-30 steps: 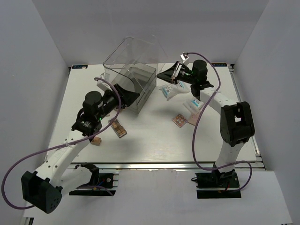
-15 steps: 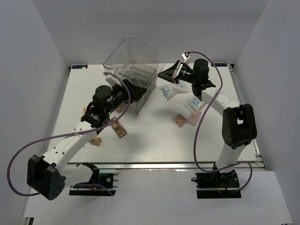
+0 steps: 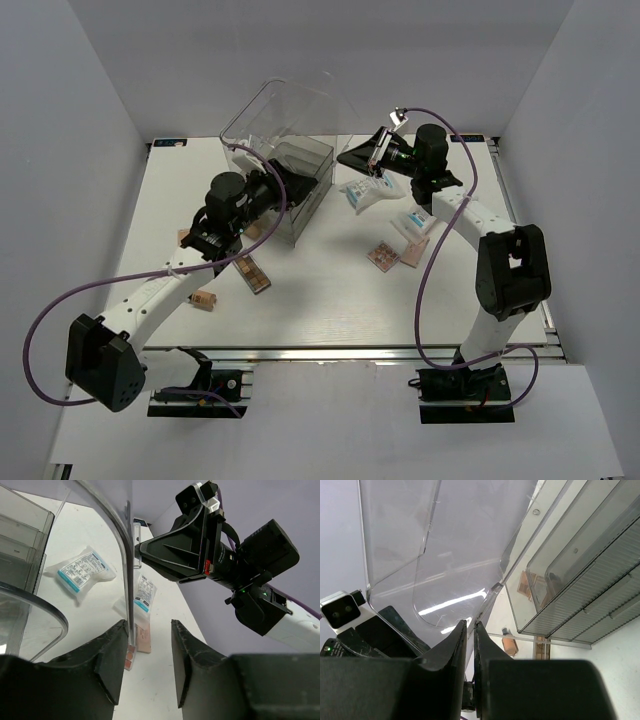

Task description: Organize the makeup

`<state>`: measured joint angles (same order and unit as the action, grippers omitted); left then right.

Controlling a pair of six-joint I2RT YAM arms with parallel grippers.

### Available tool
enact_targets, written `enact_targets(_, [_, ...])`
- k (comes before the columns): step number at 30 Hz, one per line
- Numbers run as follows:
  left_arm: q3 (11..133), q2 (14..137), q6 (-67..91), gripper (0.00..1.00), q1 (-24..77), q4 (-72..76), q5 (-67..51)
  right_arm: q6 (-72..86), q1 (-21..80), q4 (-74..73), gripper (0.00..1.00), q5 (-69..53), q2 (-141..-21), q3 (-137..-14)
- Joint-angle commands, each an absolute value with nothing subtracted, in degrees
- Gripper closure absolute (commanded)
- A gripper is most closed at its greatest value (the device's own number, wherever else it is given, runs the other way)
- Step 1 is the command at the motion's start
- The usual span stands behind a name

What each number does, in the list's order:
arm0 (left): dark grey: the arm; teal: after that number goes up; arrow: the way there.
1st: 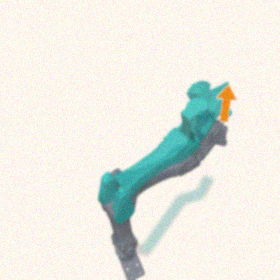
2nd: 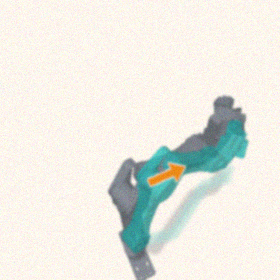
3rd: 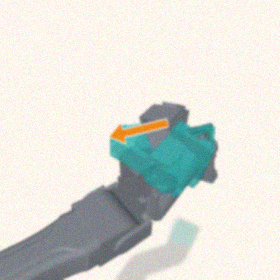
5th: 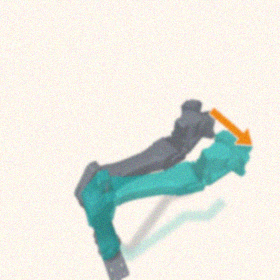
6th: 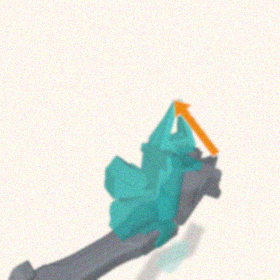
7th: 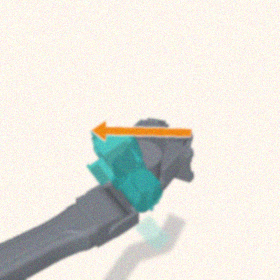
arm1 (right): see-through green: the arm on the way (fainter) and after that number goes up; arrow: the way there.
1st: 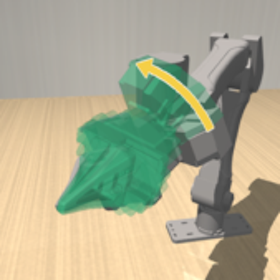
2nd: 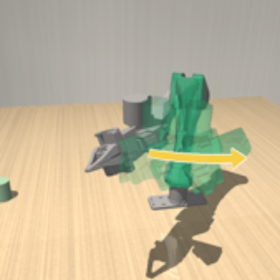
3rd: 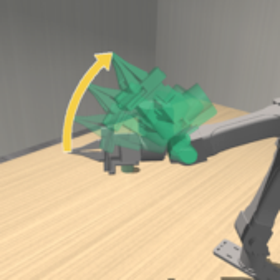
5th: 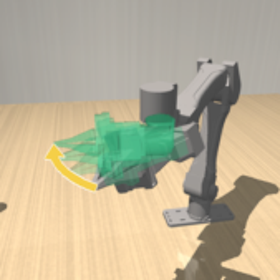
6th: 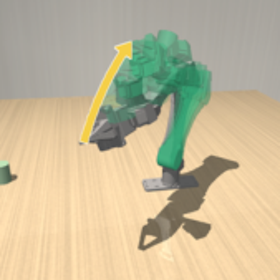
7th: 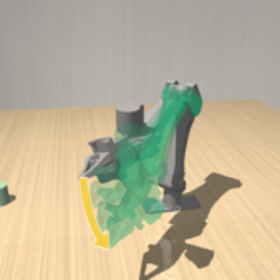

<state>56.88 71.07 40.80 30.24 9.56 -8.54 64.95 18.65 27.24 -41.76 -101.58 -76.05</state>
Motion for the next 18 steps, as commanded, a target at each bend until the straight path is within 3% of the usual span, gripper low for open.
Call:
enact_targets(1, [59.2, 71.3, 40.5, 0.51, 30.7, 11.5, -8.8, 63.5, 19.2, 31.4, 0.88, -43.3, -97.2, -76.6])
enact_targets(6, [59.4, 72.2, 41.0, 0.59, 31.1, 12.7, -9.0, 63.6, 19.2, 31.6, 0.88, -43.5, -96.7, -76.6])
enact_targets(13, [60.8, 73.2, 42.2, 0.79, 31.4, 13.4, -9.8, 62.8, 19.2, 30.5, 0.85, -44.0, -96.3, -76.7])
enact_targets(16, [61.1, 72.7, 42.7, 0.85, 31.3, 13.4, -9.0, 60.9, 19.2, 29.3, 0.74, -45.1, -95.9, -76.6])
enact_targets(18, [61.6, 72.2, 43.0, 0.89, 31.4, 13.4, -8.3, 57.5, 18.9, 26.7, 0.61, -45.1, -95.5, -76.6])
